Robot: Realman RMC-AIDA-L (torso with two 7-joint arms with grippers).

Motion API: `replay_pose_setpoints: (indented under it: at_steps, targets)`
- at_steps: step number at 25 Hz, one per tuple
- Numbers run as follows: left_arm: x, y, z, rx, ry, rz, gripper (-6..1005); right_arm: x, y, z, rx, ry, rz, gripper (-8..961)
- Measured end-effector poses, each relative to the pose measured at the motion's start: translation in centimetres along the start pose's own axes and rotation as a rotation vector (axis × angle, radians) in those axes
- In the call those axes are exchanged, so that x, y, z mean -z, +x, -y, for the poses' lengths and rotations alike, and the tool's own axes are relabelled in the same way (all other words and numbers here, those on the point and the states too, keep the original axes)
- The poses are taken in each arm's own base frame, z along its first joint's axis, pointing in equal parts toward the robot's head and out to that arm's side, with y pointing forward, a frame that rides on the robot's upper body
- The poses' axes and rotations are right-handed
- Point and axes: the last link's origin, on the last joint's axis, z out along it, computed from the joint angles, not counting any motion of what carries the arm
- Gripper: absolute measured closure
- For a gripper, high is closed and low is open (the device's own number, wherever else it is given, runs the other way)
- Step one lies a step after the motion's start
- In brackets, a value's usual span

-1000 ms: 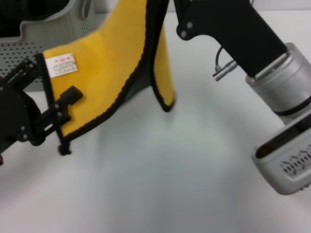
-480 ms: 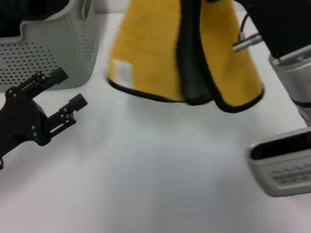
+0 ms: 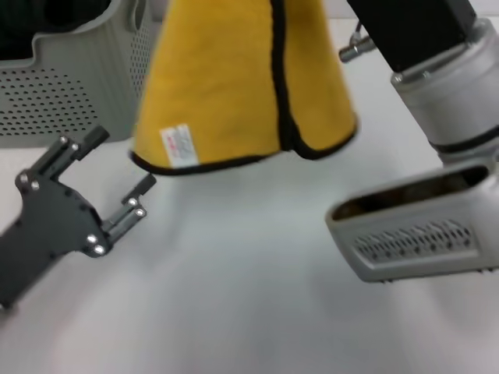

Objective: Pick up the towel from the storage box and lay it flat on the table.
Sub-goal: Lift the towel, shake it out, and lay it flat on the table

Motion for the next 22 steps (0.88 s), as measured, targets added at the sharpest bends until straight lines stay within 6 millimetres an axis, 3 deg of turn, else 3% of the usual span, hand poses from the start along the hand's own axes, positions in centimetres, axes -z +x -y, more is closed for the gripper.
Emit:
replay_pose_setpoints:
  at_steps: [5, 15, 22]
  targets:
    - [-0.1, 0.3, -2.1, -0.289, 0.126, -0.013, 339, -1.0, -0.3, -0.2, -0.033, -0.025, -0.032, 941]
    - [-1.1, 0.7, -3.2, -0.858, 0.195, 0.024, 342, -4.5, -1.2, -1.6, -0.302, -0.196, -0.192, 941]
    - [-1.2, 0.6, -3.0, -1.059, 0.202, 0.052, 349, -6.3, -2.4, -1.0, -0.426, -0.267, -0.212, 942]
